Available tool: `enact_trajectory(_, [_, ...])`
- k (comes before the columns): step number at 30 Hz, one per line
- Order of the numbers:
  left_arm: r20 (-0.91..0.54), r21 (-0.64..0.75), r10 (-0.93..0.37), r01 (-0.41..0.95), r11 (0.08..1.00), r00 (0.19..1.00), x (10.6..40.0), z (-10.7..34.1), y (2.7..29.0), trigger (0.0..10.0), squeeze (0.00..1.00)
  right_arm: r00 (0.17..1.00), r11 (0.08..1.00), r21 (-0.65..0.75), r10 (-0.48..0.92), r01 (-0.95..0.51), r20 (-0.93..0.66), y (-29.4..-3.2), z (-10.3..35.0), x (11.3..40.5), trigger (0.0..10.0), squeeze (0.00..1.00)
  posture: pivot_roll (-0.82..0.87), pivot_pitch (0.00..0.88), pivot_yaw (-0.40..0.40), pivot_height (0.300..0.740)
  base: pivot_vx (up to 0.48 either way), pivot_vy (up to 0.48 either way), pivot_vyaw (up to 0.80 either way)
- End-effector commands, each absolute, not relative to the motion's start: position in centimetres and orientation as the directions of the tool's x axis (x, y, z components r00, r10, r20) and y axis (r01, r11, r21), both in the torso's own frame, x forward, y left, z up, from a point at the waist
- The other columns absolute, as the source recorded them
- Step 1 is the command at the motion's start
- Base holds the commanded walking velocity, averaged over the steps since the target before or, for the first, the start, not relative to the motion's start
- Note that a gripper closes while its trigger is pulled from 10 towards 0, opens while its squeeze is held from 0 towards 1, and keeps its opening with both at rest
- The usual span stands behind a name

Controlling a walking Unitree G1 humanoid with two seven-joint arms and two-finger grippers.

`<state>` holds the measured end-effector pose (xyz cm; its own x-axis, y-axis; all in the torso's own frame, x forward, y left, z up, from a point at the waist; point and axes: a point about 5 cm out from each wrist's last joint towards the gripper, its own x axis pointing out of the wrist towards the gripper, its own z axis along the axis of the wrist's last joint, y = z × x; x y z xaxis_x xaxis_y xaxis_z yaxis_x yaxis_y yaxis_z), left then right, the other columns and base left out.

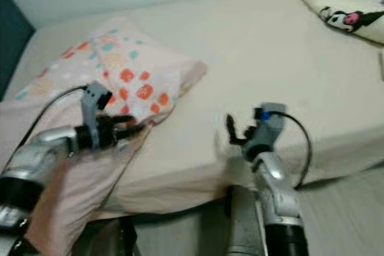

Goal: Clean up the room

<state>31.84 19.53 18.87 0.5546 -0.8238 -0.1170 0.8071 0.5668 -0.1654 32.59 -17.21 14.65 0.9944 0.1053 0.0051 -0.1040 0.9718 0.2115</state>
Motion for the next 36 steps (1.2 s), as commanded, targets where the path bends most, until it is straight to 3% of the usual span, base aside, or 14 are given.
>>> enact_trajectory(1, [-0.079,-0.216,-0.857,0.831,0.513,0.509,31.1,19.6,19.6,10.0,1.0,0.99,0.964,0.226,0.137,-0.139,0.024,-16.4,14.7,32.8,10.0,0.0,-0.06,0.121,0.075,0.471,0.0,0.0,0.0])
enact_trajectory(8, [0.201,-0.31,-0.865,0.867,0.39,0.46,29.9,23.1,21.1,10.0,1.0,0.985,0.96,0.22,0.164,-0.171,0.051,-16.1,15.3,33.6,10.0,0.0,-0.05,0.084,0.06,0.471,0.0,0.0,0.0])
enact_trajectory(9, [0.252,-0.315,-0.827,0.851,0.421,0.503,30.3,23.7,21.7,10.0,0.75,0.985,0.96,0.22,0.166,-0.174,0.054,-16.1,15.4,33.7,10.0,0.0,-0.05,0.082,0.057,0.471,0.0,0.0,0.0])
enact_trajectory(10, [0.286,-0.325,-0.778,0.82,0.471,0.56,30.8,23.9,22.4,10.0,0.13,0.984,0.959,0.22,0.168,-0.177,0.057,-16.2,15.4,33.7,10.0,0.0,-0.05,0.082,0.057,0.471,0.0,0.0,0.0])
enact_trajectory(11, [0.286,-0.325,-0.778,0.82,0.471,0.56,30.8,23.9,22.4,10.0,0.13,0.984,0.959,0.22,0.168,-0.177,0.057,-16.2,15.4,33.7,10.0,0.0,-0.05,0.082,0.057,0.471,0.0,0.0,0.0])
enact_trajectory(12, [0.287,-0.357,-0.664,0.72,0.595,0.69,32.3,23.7,23.8,10.0,0.0,0.984,0.959,0.22,0.17,-0.179,0.06,-16.2,15.5,33.8,10.0,0.0,-0.05,0.084,0.055,0.471,0.0,0.0,0.0])
enact_trajectory(14, [0.172,-0.539,-0.314,0.356,0.763,0.934,34.4,21.3,27.5,10.0,0.0,0.982,0.958,0.219,0.175,-0.185,0.063,-16.1,15.4,33.8,10.0,0.0,-0.04,0.086,0.056,0.471,0.0,0.0,0.0])
enact_trajectory(16, [0.121,-0.589,-0.21,0.24,0.772,0.97,34.6,20.5,28.6,10.0,0.0,0.982,0.958,0.219,0.177,-0.187,0.063,-16.1,15.4,33.8,10.0,0.0,-0.04,0.086,0.056,0.471,0.0,0.0,0.0])
enact_trajectory(17, [-0.018,-0.591,0.008,-0.017,0.806,1.0,34.2,17.9,31.0,10.0,0.0,0.982,0.957,0.219,0.178,-0.188,0.063,-16.0,15.3,33.8,10.0,0.0,-0.04,0.09,0.06,0.471,0.0,0.0,0.0])
enact_trajectory(18, [-0.11,-0.564,0.164,-0.197,0.802,0.98,33.3,16.0,32.7,10.0,0.0,0.982,0.957,0.219,0.179,-0.188,0.063,-16.0,15.2,33.8,10.0,0.0,-0.04,0.093,0.059,0.471,0.0,0.0,0.0])
enact_trajectory(21, [-0.195,-0.525,0.36,-0.407,0.747,0.912,31.3,14.1,35.0,10.0,0.0,0.982,0.957,0.22,0.179,-0.189,0.065,-16.0,15.1,33.9,10.0,0.0,-0.04,0.093,0.057,0.471,0.0,0.0,0.0])
enact_trajectory(31, [-0.179,-0.494,0.602,-0.6,0.629,0.778,26.9,14.8,38.4,10.0,0.0,0.979,0.956,0.214,0.191,-0.201,0.066,-15.9,15.2,34.3,10.0,0.0,-0.01,0.091,0.051,0.471,0.0,0.0,0.0])
enact_trajectory(34, [-0.197,-0.535,0.584,-0.586,0.609,0.787,25.9,14.4,38.3,10.0,0.0,0.979,0.955,0.213,0.194,-0.204,0.065,-15.8,15.1,34.4,10.0,0.0,0.0,0.093,0.047,0.471,0.0,0.0,0.0])
enact_trajectory(36, [-0.244,-0.63,0.455,-0.497,0.597,0.856,25.1,13.0,37.1,10.0,0.0,0.978,0.955,0.213,0.199,-0.208,0.063,-15.7,15.0,34.5,10.0,0.0,0.01,0.093,0.043,0.471,0.0,0.0,0.0])
